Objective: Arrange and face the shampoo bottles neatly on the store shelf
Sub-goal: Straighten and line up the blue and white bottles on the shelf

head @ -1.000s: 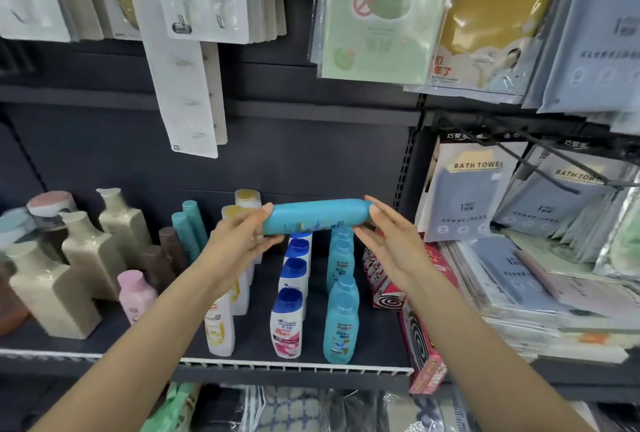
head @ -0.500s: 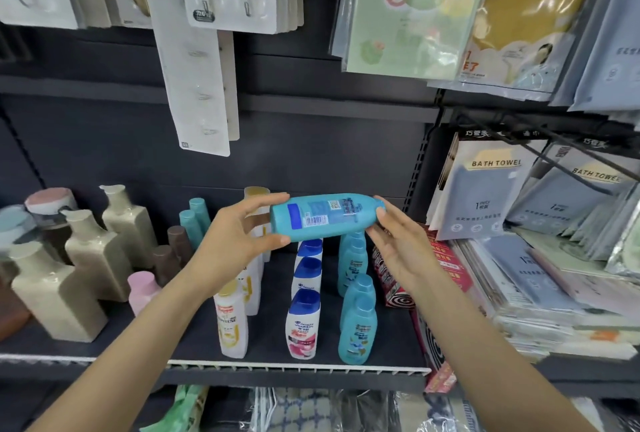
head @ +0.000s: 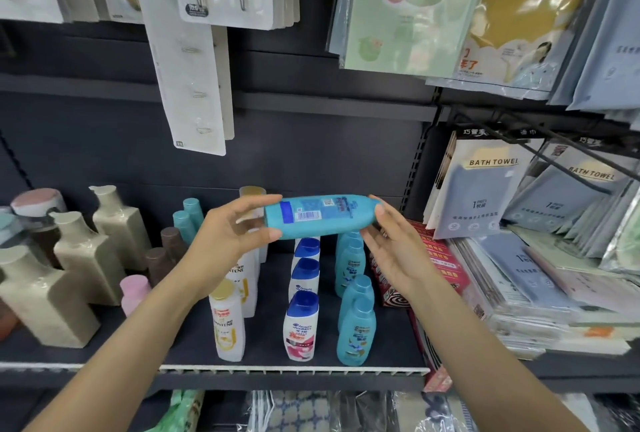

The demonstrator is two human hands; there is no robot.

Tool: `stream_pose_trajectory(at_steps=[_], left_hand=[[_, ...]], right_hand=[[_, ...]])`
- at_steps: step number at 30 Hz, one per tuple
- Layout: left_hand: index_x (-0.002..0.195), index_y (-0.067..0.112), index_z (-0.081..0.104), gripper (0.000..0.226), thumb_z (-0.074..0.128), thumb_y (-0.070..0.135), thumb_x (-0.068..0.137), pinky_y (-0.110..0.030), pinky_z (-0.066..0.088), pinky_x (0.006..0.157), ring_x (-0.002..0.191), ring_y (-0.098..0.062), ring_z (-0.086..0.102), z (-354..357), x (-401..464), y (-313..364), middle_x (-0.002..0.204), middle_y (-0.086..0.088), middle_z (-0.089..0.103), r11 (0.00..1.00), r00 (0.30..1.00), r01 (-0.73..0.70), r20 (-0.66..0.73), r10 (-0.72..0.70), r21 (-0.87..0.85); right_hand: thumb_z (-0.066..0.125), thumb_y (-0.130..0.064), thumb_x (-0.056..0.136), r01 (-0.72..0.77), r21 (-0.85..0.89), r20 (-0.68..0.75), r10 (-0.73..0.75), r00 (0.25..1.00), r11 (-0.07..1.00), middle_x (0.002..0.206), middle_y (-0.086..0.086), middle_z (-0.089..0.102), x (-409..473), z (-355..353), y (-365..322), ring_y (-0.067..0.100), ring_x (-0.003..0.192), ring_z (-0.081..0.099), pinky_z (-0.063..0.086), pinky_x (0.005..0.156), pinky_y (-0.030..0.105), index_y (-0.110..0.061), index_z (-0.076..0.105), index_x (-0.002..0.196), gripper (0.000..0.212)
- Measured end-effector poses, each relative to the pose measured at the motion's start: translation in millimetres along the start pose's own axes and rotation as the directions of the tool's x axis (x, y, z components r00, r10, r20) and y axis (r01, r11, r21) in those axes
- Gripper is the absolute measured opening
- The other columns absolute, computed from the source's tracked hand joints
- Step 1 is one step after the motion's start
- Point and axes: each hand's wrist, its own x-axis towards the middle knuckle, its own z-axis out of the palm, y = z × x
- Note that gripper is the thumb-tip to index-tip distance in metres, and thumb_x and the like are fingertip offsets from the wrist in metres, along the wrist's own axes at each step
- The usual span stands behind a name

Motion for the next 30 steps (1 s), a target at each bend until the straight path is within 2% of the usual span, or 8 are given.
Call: stream_pose_trajectory(at_steps=[5, 9, 12, 18, 21, 23, 26, 30], left_hand=[[0.113, 0.017, 0.064, 0.028, 0.06, 0.017, 0.085, -0.019, 0.054, 0.07, 0.101, -0.02, 0.067, 8.7, 2.2, -7.9, 0.114, -0.006, 0.066, 0.966, 0.984, 0.17, -0.016, -0.177, -0.197], [0.113, 0.01, 0.062, 0.038, 0.056, 0.035, 0.085, -0.018, 0.054, 0.064, 0.092, -0.022, 0.071, 14.4, 6.9, -14.9, 0.105, -0.009, 0.071, 0.897, 0.947, 0.317, 0.048, -0.318, -0.308], [0.105, 0.011, 0.063, 0.035, 0.049, 0.041, 0.091, -0.018, 0.055, 0.058, 0.08, -0.019, 0.072, 23.4, 11.7, -22.7, 0.087, -0.01, 0.074, 0.853, 0.915, 0.389, 0.042, -0.4, -0.347], [0.098, 0.01, 0.062, 0.038, 0.045, 0.043, 0.095, -0.019, 0.053, 0.06, 0.07, -0.015, 0.068, 42.5, 25.4, -47.3, 0.076, -0.009, 0.073, 0.829, 0.867, 0.486, 0.034, -0.497, -0.277], [0.099, 0.008, 0.064, 0.036, 0.043, 0.038, 0.098, -0.025, 0.051, 0.068, 0.074, -0.016, 0.063, 56.7, 31.5, -66.5, 0.082, -0.006, 0.069, 0.876, 0.878, 0.474, -0.032, -0.478, -0.096], [0.106, 0.012, 0.064, 0.029, 0.047, 0.034, 0.097, -0.031, 0.05, 0.08, 0.088, -0.018, 0.061, 57.1, 34.7, -85.6, 0.097, -0.003, 0.067, 0.898, 0.945, 0.322, -0.039, -0.325, 0.3], [0.129, 0.016, 0.053, 0.042, 0.058, 0.034, 0.091, -0.03, 0.041, 0.096, 0.113, -0.02, 0.051, 47.4, 31.9, -106.1, 0.126, -0.002, 0.055, 0.665, 0.977, 0.044, 0.107, -0.184, 0.745], [0.144, 0.025, 0.035, 0.071, 0.05, 0.06, 0.084, -0.029, 0.027, 0.111, 0.135, -0.015, 0.03, 39.0, 23.8, -119.4, 0.151, 0.007, 0.032, 0.51, 0.933, -0.109, 0.265, -0.244, 0.853]], right_hand=[[0.055, -0.019, 0.09, 0.038, -0.046, 0.04, -0.036, 0.999, 0.998, 0.114, 0.004, 0.066, -3.7, -0.3, -0.6, 0.017, 0.112, 0.061, 0.048, 0.1, 0.03, -0.01, 0.058, 0.123, 0.035], [0.059, -0.018, 0.085, 0.076, -0.086, 0.06, -0.071, 0.996, 0.993, 0.123, 0.009, 0.062, -3.9, -6.4, -4.3, 0.02, 0.118, 0.058, 0.046, 0.102, 0.034, -0.008, 0.054, 0.125, 0.041], [0.054, -0.015, 0.092, 0.108, -0.173, 0.053, -0.1, 0.994, 0.979, 0.114, 0.006, 0.064, -4.0, -10.8, -7.7, 0.017, 0.111, 0.061, 0.05, 0.096, 0.032, -0.009, 0.057, 0.12, 0.028], [0.058, -0.011, 0.09, 0.165, -0.223, -0.012, -0.172, 0.985, 0.961, 0.104, 0.009, 0.068, -2.1, -11.3, -14.5, 0.019, 0.099, 0.067, 0.057, 0.077, 0.028, -0.003, 0.054, 0.111, 0.023], [0.06, -0.012, 0.09, 0.226, -0.369, -0.052, -0.263, 0.963, 0.902, 0.103, 0.006, 0.067, 2.7, -11.5, -16.0, 0.016, 0.097, 0.067, 0.057, 0.077, 0.027, -0.005, 0.054, 0.11, 0.022], [0.062, -0.013, 0.089, 0.258, -0.479, -0.071, -0.33, 0.941, 0.839, 0.1, 0.002, 0.067, 8.4, -14.3, -16.7, 0.014, 0.096, 0.066, 0.057, 0.078, 0.027, -0.009, 0.056, 0.105, 0.018], [0.066, -0.014, 0.087, 0.313, -0.675, -0.005, -0.429, 0.903, 0.668, 0.098, -0.004, 0.065, 18.9, -23.8, -16.4, 0.014, 0.093, 0.065, 0.056, 0.078, 0.028, -0.012, 0.056, 0.101, 0.017], [0.067, -0.017, 0.086, 0.318, -0.833, 0.112, -0.425, 0.898, 0.452, 0.094, -0.014, 0.063, 30.2, -40.4, -7.6, 0.011, 0.091, 0.063, 0.052, 0.078, 0.02, -0.015, 0.055, 0.1, 0.019]])
